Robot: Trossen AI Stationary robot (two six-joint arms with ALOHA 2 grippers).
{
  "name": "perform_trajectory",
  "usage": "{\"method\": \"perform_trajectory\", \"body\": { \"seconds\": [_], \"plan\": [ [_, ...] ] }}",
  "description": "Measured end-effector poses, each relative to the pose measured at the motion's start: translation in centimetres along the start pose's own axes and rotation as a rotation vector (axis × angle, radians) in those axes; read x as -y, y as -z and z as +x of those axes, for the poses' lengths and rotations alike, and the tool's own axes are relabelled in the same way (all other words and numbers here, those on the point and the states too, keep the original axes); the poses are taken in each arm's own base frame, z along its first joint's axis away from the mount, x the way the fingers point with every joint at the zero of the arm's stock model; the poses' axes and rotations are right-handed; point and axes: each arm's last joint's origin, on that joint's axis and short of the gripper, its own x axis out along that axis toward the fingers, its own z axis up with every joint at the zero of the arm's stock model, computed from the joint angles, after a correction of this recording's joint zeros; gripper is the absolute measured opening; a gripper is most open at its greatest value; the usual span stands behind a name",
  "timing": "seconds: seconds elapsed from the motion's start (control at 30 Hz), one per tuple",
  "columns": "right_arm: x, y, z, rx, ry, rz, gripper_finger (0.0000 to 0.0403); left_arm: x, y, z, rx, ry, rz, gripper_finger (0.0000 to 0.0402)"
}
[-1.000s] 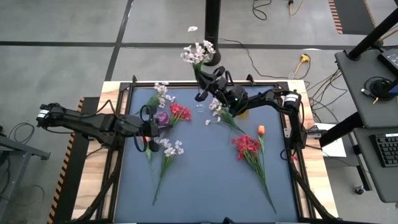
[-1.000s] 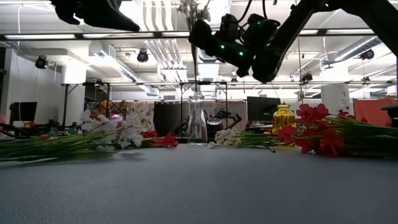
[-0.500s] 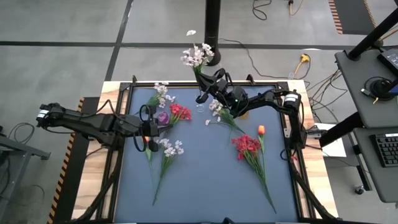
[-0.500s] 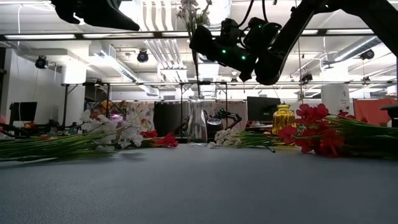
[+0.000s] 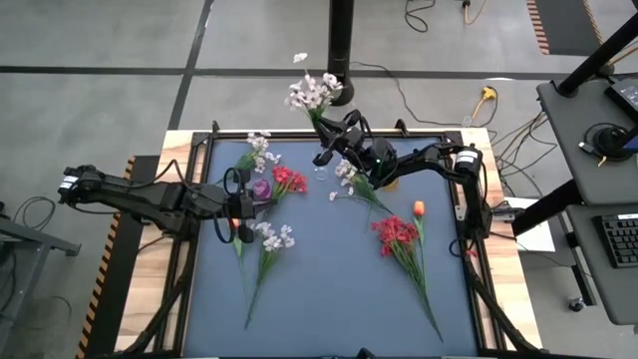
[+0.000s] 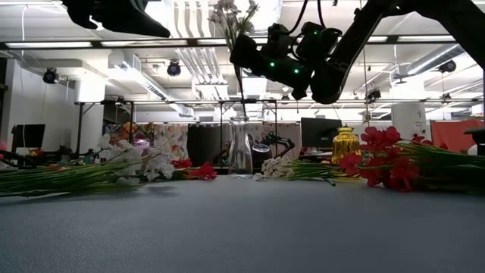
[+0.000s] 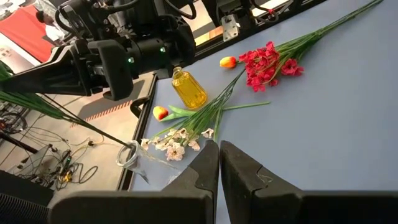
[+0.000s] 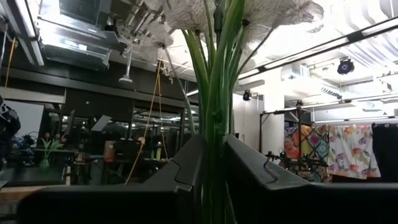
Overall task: Sort flowers into vase by color
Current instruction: Put the white flower into the transparent vase
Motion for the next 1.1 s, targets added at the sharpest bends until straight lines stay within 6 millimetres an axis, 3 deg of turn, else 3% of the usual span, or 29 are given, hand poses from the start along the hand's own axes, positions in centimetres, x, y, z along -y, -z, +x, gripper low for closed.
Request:
{"method": "perform_trajectory", "body": {
  "seconds": [0.7, 1.1],
  "plan": [
    [0.01, 0.09, -0.07, -0.01, 0.012, 0.003, 0.0149, 0.0, 0.0, 0.01, 0.0, 0.0, 0.0, 0.0],
    [-0.57, 0.43, -0.3, -0.114, 0.044, 0.013, 0.0199, 0.01, 0.01, 0.01, -0.001, 0.0, -0.007, 0.0]
  ]
}}
